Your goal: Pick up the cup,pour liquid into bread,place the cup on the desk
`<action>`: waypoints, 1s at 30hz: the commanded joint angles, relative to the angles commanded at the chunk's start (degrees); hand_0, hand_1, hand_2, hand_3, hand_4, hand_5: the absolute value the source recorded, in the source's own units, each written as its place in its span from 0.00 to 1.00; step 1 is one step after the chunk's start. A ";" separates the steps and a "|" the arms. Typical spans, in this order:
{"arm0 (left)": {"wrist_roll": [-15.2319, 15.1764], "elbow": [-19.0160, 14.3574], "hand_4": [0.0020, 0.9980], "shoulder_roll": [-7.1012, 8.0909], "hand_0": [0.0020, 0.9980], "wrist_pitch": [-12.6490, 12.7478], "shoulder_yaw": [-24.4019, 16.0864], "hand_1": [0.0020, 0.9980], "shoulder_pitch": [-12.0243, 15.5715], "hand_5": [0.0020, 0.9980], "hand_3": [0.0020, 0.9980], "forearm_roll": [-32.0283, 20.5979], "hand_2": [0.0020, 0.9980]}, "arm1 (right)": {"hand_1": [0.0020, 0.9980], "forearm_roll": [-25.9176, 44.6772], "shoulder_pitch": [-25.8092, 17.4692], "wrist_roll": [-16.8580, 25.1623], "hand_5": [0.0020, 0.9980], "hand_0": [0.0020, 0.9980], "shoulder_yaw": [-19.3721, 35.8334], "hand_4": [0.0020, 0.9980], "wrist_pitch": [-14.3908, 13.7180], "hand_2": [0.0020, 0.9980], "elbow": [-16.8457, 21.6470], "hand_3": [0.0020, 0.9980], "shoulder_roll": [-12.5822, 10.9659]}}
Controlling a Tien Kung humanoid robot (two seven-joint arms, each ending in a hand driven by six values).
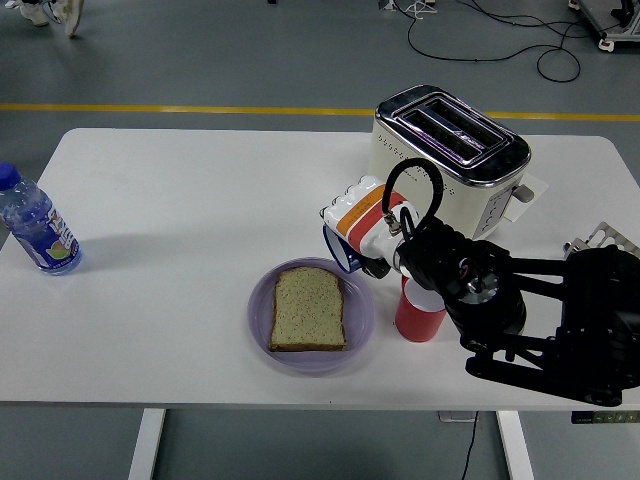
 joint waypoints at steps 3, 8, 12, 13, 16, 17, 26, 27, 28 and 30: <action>-0.01 0.00 0.29 0.00 0.65 0.02 -0.36 0.60 -0.03 0.76 0.53 0.15 0.59 | 0.43 1.06 -0.96 0.00 0.00 0.38 1.90 0.61 -1.31 0.54 0.35 0.57 -0.66; -0.05 -0.01 0.30 0.12 0.65 0.06 -0.96 0.60 -0.05 0.76 0.53 0.55 0.59 | 0.43 3.49 -4.54 0.00 0.00 0.37 7.91 0.60 -5.79 0.54 1.84 0.56 -3.08; -0.13 0.03 0.29 0.13 0.65 0.16 -1.00 0.60 0.04 0.75 0.53 0.62 0.59 | 0.42 5.00 -9.78 0.00 0.00 0.37 15.77 0.60 -8.99 0.54 3.10 0.56 -4.19; -0.14 0.01 0.29 0.12 0.65 0.17 -1.00 0.60 0.02 0.75 0.53 0.71 0.59 | 0.42 6.43 -11.35 0.00 0.00 0.37 17.62 0.60 -10.22 0.54 3.71 0.56 -4.48; -0.15 0.01 0.29 0.16 0.65 0.18 -1.05 0.60 -0.06 0.75 0.53 0.89 0.59 | 0.42 11.02 -15.68 0.00 0.00 0.37 23.39 0.60 -13.30 0.54 4.89 0.56 -4.95; -0.12 0.06 0.29 0.17 0.65 0.18 -0.95 0.60 -0.09 0.75 0.53 0.95 0.59 | 0.42 12.58 -17.67 0.00 0.00 0.37 25.67 0.60 -14.81 0.54 5.62 0.56 -5.15; -0.17 0.06 0.29 0.05 0.65 0.22 -1.31 0.60 0.07 0.75 0.52 1.40 0.59 | 0.44 14.82 -33.37 7.70 0.00 0.42 43.20 0.57 -25.38 0.56 7.38 0.56 -3.82; -0.17 0.06 0.29 0.05 0.65 0.20 -1.30 0.60 0.04 0.75 0.52 1.48 0.59 | 0.44 15.79 -35.59 9.75 0.00 0.42 45.41 0.57 -27.51 0.56 7.31 0.56 -3.38; -0.16 0.06 0.29 0.04 0.65 0.20 -1.29 0.60 0.03 0.75 0.52 1.51 0.59 | 0.44 16.18 -37.41 11.12 0.00 0.42 47.16 0.57 -29.02 0.56 7.29 0.56 -3.22; -0.14 0.06 0.29 0.03 0.65 0.16 -1.16 0.60 -0.15 0.75 0.53 1.68 0.59 | 0.44 17.50 -40.50 14.21 0.00 0.43 50.12 0.57 -31.46 0.56 7.09 0.56 -2.64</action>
